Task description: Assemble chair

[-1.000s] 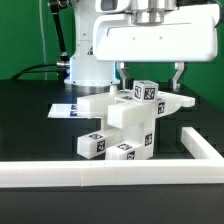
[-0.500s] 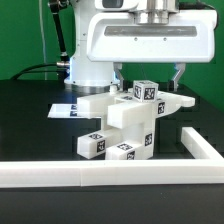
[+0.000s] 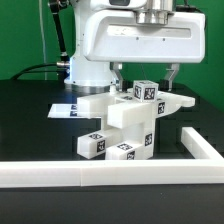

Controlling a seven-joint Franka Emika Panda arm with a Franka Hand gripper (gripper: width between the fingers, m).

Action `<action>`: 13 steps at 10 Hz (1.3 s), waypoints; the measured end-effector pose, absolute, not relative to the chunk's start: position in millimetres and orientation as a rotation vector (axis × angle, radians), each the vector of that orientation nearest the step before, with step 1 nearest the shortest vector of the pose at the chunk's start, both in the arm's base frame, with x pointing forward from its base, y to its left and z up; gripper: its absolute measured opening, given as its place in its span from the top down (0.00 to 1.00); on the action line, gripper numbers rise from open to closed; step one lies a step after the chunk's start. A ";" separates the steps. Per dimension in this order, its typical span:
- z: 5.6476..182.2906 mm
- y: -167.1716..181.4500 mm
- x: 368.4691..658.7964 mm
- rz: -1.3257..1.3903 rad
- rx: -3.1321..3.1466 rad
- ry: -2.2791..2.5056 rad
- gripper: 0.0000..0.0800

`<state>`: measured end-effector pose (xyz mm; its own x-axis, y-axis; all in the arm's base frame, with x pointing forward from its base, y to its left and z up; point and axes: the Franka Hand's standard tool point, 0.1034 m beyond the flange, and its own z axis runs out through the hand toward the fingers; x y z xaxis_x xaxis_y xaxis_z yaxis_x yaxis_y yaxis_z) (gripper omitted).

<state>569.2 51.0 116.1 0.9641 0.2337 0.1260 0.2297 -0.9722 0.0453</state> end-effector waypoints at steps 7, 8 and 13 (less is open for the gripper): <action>116.0 51.1 569.1 0.209 3.123 -0.022 0.64; 115.9 51.2 569.1 0.209 3.125 -0.097 0.64; 115.9 48.4 569.5 0.208 3.072 -0.782 0.64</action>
Offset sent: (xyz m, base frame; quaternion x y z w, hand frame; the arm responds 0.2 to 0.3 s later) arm 0.0000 0.0000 0.0000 0.0000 0.0000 0.0000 1.0000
